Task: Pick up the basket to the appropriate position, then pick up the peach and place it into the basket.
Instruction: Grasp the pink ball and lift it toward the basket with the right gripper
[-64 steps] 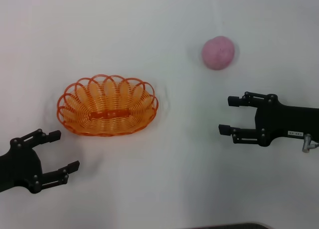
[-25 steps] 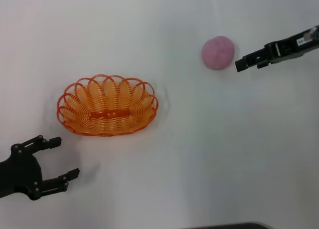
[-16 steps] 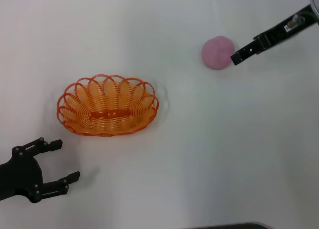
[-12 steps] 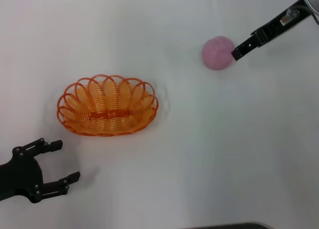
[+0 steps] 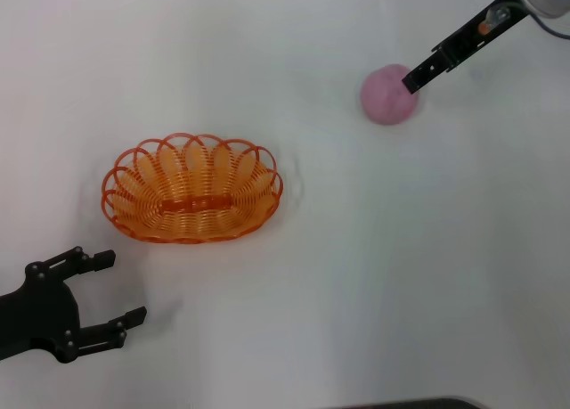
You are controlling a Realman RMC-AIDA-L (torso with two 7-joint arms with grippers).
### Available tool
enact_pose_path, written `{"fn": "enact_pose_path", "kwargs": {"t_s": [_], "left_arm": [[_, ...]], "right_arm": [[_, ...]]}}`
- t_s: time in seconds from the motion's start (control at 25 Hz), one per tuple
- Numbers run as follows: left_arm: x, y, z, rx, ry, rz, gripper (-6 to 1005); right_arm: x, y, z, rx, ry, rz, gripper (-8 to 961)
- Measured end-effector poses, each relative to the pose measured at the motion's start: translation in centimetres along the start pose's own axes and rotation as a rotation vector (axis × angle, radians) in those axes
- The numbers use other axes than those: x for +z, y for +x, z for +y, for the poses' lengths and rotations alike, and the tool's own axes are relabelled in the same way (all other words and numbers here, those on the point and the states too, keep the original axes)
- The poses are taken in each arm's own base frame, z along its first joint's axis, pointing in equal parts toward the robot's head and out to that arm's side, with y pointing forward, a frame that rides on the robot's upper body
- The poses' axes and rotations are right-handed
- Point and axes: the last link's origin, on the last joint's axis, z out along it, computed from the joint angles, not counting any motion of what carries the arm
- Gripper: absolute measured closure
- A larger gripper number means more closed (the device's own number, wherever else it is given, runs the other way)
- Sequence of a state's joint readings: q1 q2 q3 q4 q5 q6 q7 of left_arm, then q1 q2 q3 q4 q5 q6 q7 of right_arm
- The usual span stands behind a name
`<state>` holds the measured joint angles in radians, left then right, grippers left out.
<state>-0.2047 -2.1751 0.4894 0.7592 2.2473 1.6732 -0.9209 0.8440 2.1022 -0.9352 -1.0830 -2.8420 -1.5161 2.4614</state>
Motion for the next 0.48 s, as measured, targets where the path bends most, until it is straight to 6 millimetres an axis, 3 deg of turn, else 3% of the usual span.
{"fn": "enact_pose_path", "kwargs": {"t_s": [0.28, 0.48], "left_arm": [[-0.1, -0.1, 0.0, -0.003, 0.003, -0.002, 152], [-0.1, -0.1, 0.1, -0.004, 0.002, -0.002, 152]], "right_arm": [[1.9, -0.1, 0.3, 0.0, -0.006, 0.019, -4], [2.9, -0.1, 0.3, -0.005, 0.003, 0.026, 0]]}}
